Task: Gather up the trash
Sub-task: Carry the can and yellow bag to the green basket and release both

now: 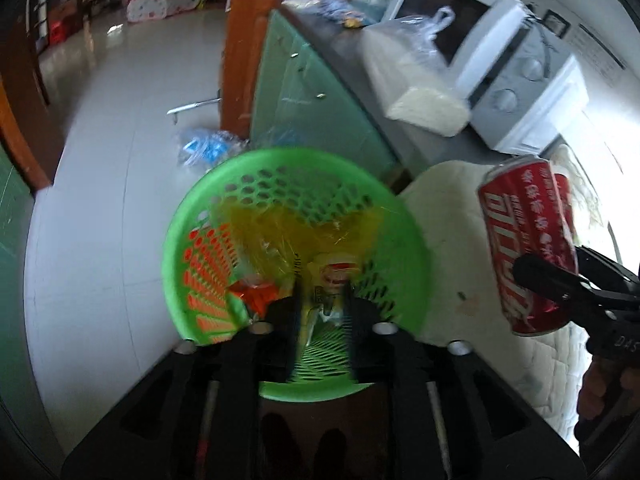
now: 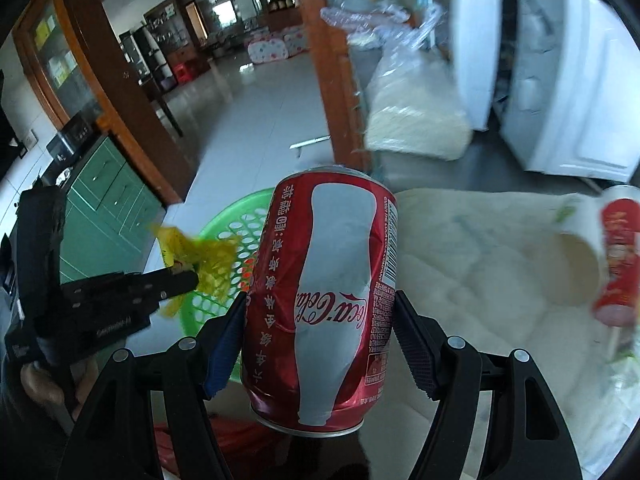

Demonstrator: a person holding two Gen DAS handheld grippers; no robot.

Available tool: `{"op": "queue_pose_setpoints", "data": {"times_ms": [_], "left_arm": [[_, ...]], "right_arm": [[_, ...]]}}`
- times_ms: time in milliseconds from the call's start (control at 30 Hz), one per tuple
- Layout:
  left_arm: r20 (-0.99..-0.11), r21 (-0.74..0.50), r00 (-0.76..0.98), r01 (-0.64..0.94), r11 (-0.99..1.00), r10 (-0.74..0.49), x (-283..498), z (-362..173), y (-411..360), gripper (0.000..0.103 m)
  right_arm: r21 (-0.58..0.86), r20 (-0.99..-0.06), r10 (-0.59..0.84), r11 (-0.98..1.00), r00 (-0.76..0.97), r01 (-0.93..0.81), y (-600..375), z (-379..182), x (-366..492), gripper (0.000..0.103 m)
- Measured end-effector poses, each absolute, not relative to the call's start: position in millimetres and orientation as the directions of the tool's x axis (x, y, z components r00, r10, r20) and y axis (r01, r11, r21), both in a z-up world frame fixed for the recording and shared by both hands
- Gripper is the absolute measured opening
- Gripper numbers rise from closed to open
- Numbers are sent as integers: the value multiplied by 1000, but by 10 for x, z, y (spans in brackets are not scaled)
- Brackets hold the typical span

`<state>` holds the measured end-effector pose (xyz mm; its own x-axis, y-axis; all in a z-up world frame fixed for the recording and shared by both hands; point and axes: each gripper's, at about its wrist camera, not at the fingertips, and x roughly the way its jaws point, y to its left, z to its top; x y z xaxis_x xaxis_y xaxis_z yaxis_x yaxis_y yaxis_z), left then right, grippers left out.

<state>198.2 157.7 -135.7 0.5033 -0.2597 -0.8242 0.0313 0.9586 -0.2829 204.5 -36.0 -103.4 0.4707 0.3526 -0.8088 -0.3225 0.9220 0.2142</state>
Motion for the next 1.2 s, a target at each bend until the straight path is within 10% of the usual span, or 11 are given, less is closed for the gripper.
{"op": "queue_pose_setpoints", "data": {"times_ms": [633, 1200], "left_arm": [[-816, -293, 533, -46, 955, -225, 2116, -1298, 2082, 67], [-774, -302, 547, 123, 945, -319, 2224, -985, 1066, 72]], "right_arm": [[273, -829, 412, 888, 378, -370, 412, -1573, 2351, 82], [204, -785, 303, 950, 540, -236, -881, -968, 1916, 84]]}}
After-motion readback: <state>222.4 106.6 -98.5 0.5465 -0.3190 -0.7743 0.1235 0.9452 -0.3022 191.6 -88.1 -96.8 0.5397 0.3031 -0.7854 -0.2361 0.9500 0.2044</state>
